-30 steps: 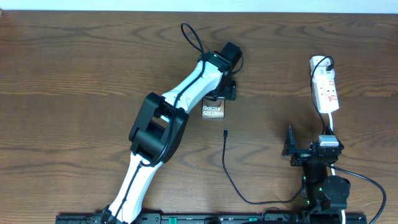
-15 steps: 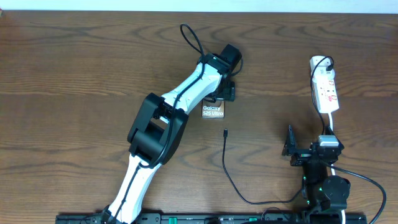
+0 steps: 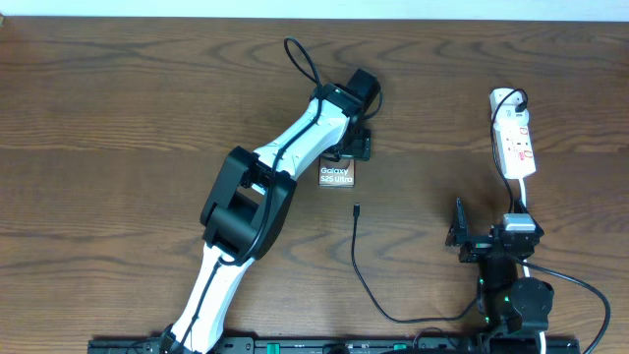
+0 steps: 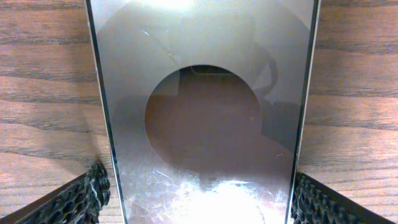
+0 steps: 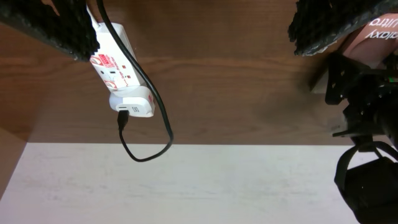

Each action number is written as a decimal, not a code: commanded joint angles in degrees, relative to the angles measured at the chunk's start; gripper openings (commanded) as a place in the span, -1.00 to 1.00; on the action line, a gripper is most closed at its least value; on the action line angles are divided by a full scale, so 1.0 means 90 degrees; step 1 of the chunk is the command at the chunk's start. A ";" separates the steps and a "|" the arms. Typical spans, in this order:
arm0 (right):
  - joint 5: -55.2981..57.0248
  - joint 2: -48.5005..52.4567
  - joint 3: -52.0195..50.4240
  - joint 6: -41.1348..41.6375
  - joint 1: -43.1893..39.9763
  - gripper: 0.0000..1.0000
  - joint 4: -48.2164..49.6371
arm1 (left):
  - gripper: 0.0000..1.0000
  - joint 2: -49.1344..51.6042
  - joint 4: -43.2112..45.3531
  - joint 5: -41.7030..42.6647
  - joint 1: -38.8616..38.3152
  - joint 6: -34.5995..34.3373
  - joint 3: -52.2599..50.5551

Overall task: Plug charger to phone and switch on socket
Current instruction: 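Lower the left gripper and close it on the phone's long edges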

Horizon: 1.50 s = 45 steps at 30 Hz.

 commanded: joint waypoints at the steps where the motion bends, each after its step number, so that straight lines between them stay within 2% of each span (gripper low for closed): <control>1: 0.0027 -0.0027 -0.0005 0.0070 -0.0027 0.98 -0.0032 | 0.83 0.0253 -0.0061 0.0466 0.0012 0.0036 -0.0274; 14: 0.0027 -0.0027 -0.0005 0.0070 -0.0027 0.98 -0.0032 | 0.83 0.0250 -0.0041 0.0481 0.0012 0.0032 -0.0267; 20: 0.0027 -0.0027 -0.0005 0.0070 -0.0027 0.98 -0.0032 | 0.83 0.0250 -0.0019 0.0967 0.0012 0.0034 -0.0262; 28: 0.0027 -0.0027 -0.0005 0.0070 -0.0027 0.99 -0.0032 | 0.83 0.0238 -0.0039 0.0991 -0.0051 0.0095 -0.0262; 37: 0.0027 -0.0027 -0.0005 0.0070 -0.0027 0.98 -0.0032 | 0.83 0.0240 -0.0085 0.0189 -0.0068 0.0051 -0.0257; 45: 0.0027 -0.0027 -0.0005 0.0070 -0.0027 0.98 -0.0032 | 0.83 0.0240 -0.0087 0.0051 -0.0070 0.0049 -0.0260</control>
